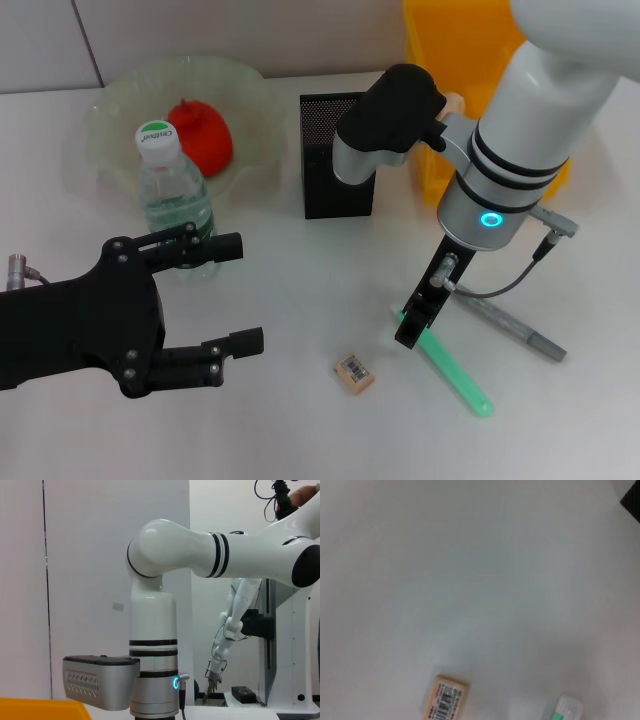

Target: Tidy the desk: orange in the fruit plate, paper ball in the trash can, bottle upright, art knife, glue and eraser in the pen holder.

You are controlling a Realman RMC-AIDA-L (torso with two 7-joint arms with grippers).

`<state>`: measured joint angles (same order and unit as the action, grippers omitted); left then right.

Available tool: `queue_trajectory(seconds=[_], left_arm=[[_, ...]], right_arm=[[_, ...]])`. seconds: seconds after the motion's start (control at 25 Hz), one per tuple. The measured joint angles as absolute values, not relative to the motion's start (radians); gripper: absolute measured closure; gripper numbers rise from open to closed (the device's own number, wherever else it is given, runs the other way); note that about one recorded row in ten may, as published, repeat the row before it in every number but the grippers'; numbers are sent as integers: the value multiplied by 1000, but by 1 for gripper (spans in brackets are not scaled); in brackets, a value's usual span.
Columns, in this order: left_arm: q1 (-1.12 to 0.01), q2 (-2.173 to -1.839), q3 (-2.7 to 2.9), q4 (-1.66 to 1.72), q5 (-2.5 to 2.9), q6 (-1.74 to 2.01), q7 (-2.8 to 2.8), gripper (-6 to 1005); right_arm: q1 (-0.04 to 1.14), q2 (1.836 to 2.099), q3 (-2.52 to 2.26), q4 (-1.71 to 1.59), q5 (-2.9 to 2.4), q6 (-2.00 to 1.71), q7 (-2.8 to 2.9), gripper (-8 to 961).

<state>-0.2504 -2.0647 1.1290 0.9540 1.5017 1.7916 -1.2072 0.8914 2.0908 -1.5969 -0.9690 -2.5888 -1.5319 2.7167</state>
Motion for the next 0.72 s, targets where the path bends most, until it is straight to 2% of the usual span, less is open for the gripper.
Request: queue_trajectory(seconds=[0.72], left_arm=[[-251, -2066, 1141, 962, 1502, 1792, -1213, 198]], right_arm=[[894, 2091, -1609, -960, -2589, -1514, 2717, 330]])
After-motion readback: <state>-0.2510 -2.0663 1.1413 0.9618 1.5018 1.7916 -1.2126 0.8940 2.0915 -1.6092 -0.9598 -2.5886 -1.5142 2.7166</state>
